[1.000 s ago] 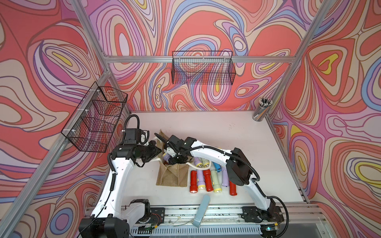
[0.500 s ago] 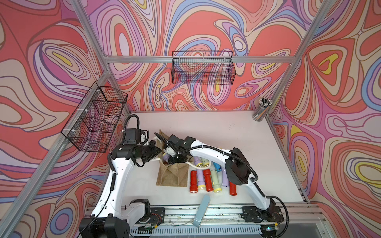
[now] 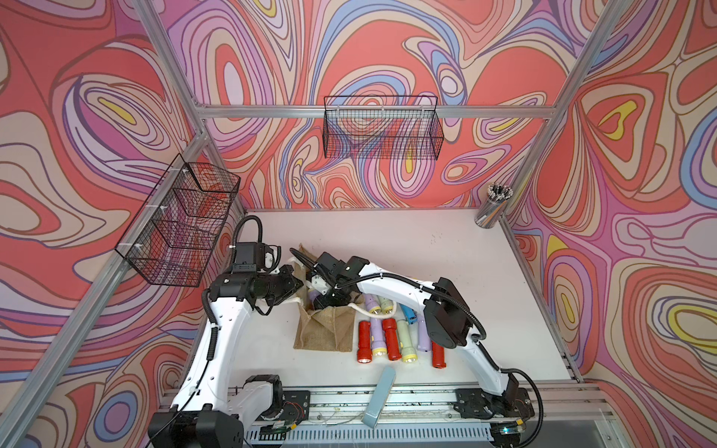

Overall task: Put the flashlights into the tote bags
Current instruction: Place the flashlight in the canvas bag.

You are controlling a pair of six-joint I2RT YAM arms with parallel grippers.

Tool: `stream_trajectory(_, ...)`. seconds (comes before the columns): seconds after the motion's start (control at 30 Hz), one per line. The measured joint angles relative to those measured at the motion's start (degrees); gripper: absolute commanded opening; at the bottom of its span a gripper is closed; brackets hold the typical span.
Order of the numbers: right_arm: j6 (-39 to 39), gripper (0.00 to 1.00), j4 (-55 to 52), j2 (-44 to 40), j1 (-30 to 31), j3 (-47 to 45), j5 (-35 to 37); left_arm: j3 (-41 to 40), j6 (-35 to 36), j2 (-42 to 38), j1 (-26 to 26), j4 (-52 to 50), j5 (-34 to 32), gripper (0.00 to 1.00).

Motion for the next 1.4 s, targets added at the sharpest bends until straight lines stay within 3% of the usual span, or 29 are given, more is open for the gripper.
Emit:
stream_trajectory(0.67,0.4,0.6,11.9,-10.2,0.0,-4.0,-0.6,0.3,2.1,-0.4,0.0,-2.4,-3.8,0.03)
stream_trajectory(0.97,-0.9,0.63,16.3,-17.0,0.0,-7.5,4.2,0.8,4.0,-0.2,0.0,-3.4,-6.9,0.03)
stream_trajectory(1.4,-1.9,0.61,19.6,-27.1,0.0,-10.6,11.1,1.2,4.2,0.7,0.0,-3.2,-5.9,0.03)
